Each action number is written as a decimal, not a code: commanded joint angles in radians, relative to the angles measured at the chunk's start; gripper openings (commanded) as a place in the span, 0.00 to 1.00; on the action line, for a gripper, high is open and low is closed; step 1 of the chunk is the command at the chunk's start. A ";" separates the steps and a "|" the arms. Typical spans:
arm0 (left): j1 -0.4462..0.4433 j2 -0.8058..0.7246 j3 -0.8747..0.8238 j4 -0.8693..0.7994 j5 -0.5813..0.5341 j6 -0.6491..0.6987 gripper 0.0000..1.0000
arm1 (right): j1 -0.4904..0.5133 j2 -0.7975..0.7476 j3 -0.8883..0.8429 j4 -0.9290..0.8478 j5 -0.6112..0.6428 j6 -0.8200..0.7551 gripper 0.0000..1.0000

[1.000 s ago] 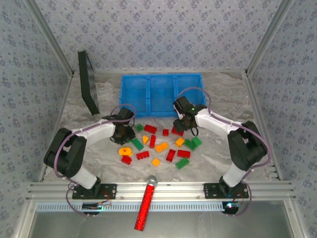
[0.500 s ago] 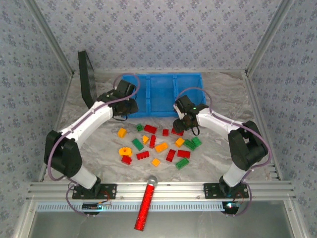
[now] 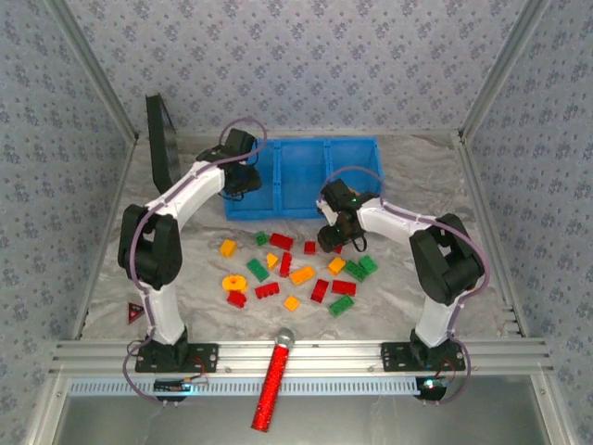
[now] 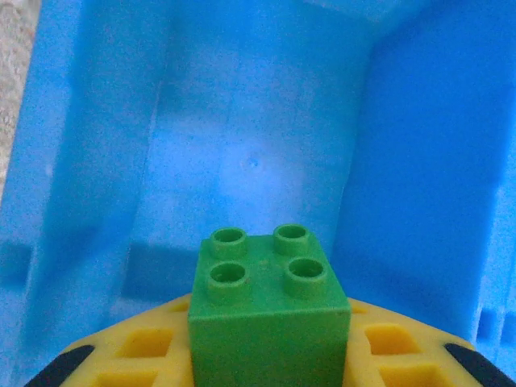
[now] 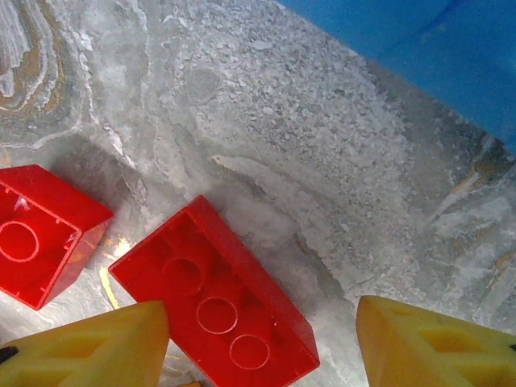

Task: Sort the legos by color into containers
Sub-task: Place the lego in the container, then pick up the lego from the center of the table.

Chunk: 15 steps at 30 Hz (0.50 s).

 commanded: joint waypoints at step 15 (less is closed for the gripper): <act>0.016 0.177 0.121 0.014 0.068 0.019 0.22 | 0.034 0.078 0.006 -0.055 0.037 -0.015 0.60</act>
